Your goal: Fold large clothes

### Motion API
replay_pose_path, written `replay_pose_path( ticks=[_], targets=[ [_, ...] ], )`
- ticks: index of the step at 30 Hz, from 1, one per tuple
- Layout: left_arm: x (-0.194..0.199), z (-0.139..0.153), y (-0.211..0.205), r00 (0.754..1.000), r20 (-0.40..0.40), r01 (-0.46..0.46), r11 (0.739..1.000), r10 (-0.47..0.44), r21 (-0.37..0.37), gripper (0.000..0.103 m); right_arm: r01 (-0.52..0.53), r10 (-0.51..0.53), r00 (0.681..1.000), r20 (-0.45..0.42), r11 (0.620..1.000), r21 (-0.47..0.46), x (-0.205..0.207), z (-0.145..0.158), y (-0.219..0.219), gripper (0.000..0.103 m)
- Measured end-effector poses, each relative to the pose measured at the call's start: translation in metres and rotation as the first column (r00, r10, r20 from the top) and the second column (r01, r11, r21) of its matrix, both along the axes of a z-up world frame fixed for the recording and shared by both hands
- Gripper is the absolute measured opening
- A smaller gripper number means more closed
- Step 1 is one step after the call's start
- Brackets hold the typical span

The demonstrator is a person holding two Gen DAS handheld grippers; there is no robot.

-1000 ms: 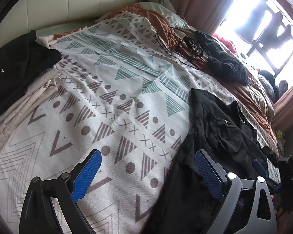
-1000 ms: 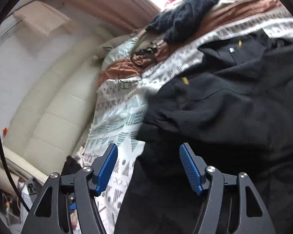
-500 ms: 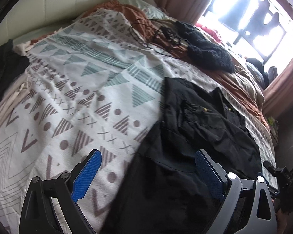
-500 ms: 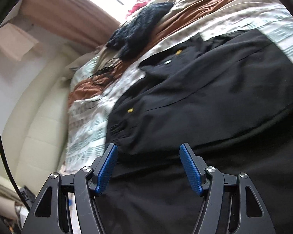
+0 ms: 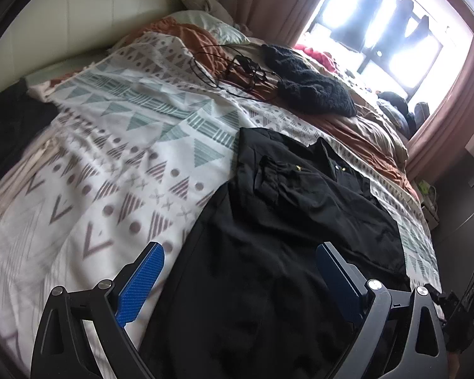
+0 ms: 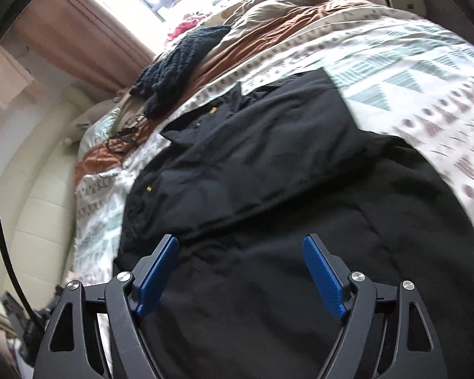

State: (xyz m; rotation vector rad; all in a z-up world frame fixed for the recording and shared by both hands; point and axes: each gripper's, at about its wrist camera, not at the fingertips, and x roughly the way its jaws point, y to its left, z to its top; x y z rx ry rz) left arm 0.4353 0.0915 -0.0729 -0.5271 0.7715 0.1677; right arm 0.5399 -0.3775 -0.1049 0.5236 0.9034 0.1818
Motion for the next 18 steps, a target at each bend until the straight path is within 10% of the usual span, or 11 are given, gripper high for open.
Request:
replay_pose_path(
  ticks=[18],
  targets=[
    [-0.12, -0.01, 0.007, 1.0, -0.022, 0.02, 1.0, -0.02, -0.01, 0.097, -0.021, 0.023, 0.999, 0.032, 0.998, -0.057, -0.129, -0.003, -0.037, 0.087]
  ],
)
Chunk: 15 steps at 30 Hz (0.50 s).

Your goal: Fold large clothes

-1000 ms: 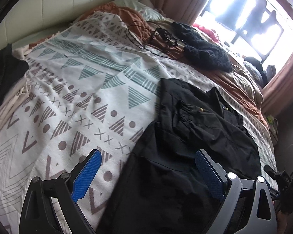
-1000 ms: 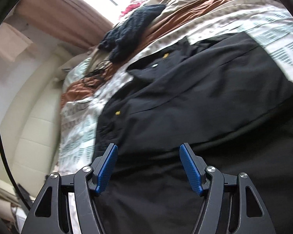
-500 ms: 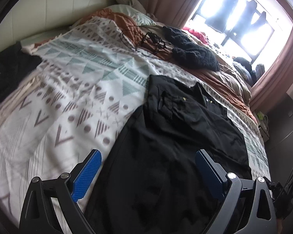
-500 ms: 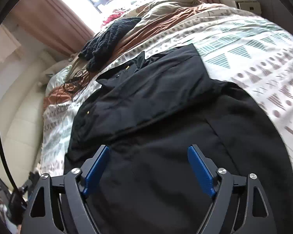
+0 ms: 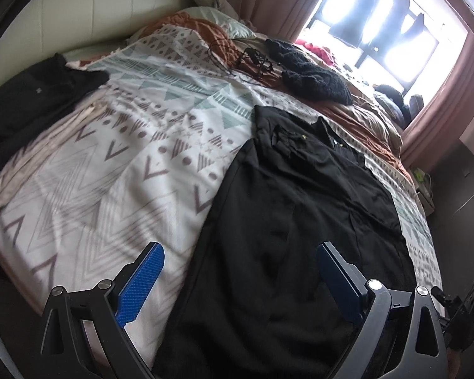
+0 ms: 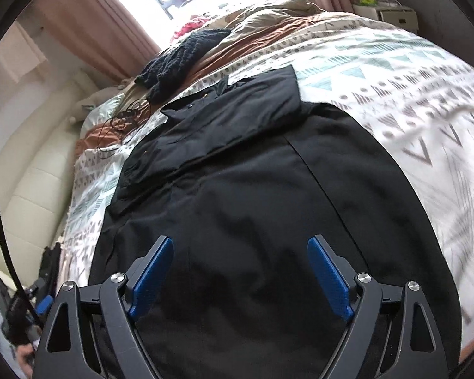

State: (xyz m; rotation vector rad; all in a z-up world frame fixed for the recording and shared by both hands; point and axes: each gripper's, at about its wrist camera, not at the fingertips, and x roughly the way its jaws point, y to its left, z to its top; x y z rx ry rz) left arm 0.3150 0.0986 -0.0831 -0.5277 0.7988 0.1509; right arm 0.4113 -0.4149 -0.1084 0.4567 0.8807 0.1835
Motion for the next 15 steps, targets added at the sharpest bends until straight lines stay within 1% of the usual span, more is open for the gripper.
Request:
replay_pose_path(
  ticks=[4, 9, 12, 15],
  targets=[
    [-0.024, -0.002, 0.005, 1.0, -0.007, 0.003, 1.0, -0.003, -0.004, 0.097, 0.031, -0.031, 1.0, 0.0, 0.999, 0.037, -0.03, 0.0, -0.014, 0.087],
    [-0.052, -0.005, 0.012, 1.0, -0.005, 0.01, 1.0, -0.01, -0.017, 0.097, 0.059, -0.059, 0.998, -0.004, 0.992, 0.113, -0.073, -0.002, -0.034, 0.087],
    [-0.069, -0.006, 0.016, 1.0, 0.008, 0.016, 1.0, -0.015, -0.024, 0.097, 0.06, -0.061, 0.998, 0.001, 0.993, 0.105, -0.099, 0.0, -0.043, 0.087],
    [-0.084, -0.009, 0.021, 1.0, 0.016, 0.022, 0.999, -0.022, -0.036, 0.095, 0.056, -0.056, 0.998, 0.0, 0.994, 0.091, -0.114, -0.001, -0.053, 0.087]
  ],
)
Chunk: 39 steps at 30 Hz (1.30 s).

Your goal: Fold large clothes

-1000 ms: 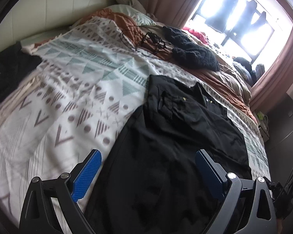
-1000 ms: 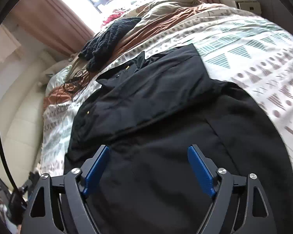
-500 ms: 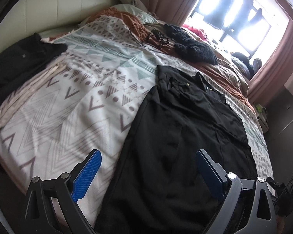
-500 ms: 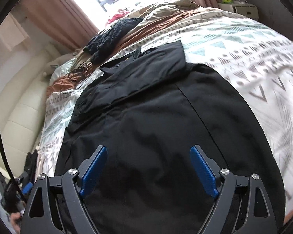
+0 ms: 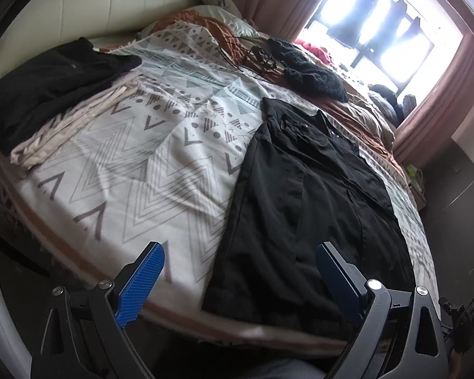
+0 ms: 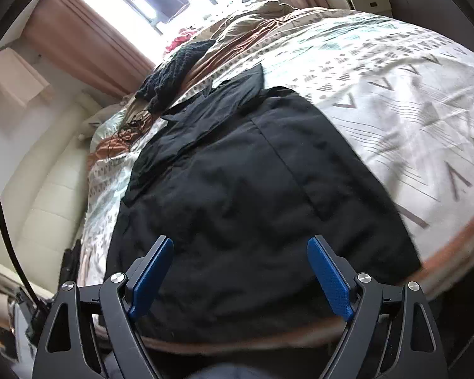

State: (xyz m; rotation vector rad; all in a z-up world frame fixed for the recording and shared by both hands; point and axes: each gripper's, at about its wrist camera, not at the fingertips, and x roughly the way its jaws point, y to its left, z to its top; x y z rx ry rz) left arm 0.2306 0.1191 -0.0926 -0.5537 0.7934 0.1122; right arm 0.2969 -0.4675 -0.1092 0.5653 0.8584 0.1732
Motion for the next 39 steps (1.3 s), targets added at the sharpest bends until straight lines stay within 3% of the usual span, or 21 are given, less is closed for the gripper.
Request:
replay_pose_path(
  ticks=[12, 21, 30, 36, 39],
  targets=[
    [-0.021, -0.035, 0.002, 0.998, -0.039, 0.05, 0.995, -0.053, -0.09, 0.066, 0.083, -0.084, 0.996, -0.013, 0.995, -0.051, -0.061, -0.014, -0.061, 0.087],
    [-0.003, -0.065, 0.0, 0.993, -0.103, 0.04, 0.995, -0.049, -0.091, 0.064, 0.151, -0.15, 0.988, -0.042, 0.989, 0.008, -0.064, -0.048, -0.098, 0.083],
    [0.02, -0.078, 0.0, 0.99, -0.13, 0.042, 0.997, -0.051, -0.07, 0.064, 0.138, -0.135, 0.99, -0.044, 0.987, 0.082, -0.037, -0.072, -0.099, 0.073],
    [0.027, -0.082, 0.0, 0.99, -0.122, 0.047, 0.991, -0.063, -0.125, 0.058, 0.141, -0.138, 0.99, -0.04, 0.986, 0.084, -0.016, -0.081, -0.089, 0.073],
    [0.025, -0.084, -0.005, 0.989, -0.111, 0.081, 0.984, -0.099, -0.157, 0.054, 0.134, -0.128, 0.991, -0.05, 0.981, 0.141, -0.006, -0.086, -0.086, 0.066]
  ],
)
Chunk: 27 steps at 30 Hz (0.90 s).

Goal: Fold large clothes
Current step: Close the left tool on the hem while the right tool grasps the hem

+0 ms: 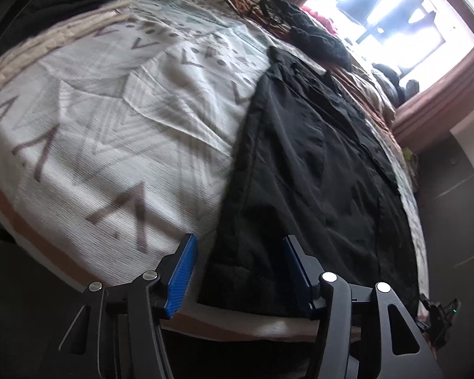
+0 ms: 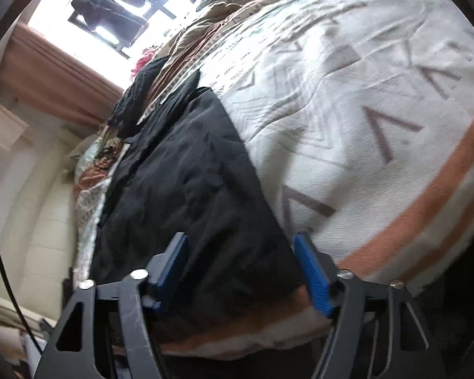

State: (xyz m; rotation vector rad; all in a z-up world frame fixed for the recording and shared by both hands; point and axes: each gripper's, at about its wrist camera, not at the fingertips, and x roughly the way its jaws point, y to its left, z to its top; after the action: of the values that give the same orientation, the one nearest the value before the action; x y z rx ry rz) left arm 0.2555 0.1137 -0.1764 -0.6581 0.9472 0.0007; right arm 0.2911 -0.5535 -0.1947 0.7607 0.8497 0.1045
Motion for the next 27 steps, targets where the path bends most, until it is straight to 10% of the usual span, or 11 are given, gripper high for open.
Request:
replay_pose_path(
  ticks=[4, 6, 9, 27],
  targets=[
    [-0.004, 0.0, -0.002, 1.0, -0.02, 0.004, 1.0, -0.004, 0.02, 0.024, 0.0, 0.0, 1.0, 0.007, 1.0, 0.029, 0.0, -0.003, 0.006, 0.059],
    [-0.007, -0.003, 0.005, 1.0, -0.014, -0.019, 0.999, 0.019, -0.033, 0.014, -0.002, 0.003, 1.0, -0.004, 0.999, 0.045, 0.001, -0.007, 0.007, 0.02],
    [-0.015, 0.006, 0.007, 0.999, 0.03, -0.036, 0.998, 0.038, -0.054, 0.01, 0.011, -0.011, 1.0, -0.005, 0.996, 0.088, -0.001, -0.01, 0.005, 0.007],
    [-0.077, 0.11, 0.027, 0.969, 0.227, -0.071, 0.991, 0.096, -0.117, 0.007, -0.055, 0.043, 0.972, 0.23, 0.997, 0.047, -0.055, 0.105, 0.025, 0.004]
  ],
)
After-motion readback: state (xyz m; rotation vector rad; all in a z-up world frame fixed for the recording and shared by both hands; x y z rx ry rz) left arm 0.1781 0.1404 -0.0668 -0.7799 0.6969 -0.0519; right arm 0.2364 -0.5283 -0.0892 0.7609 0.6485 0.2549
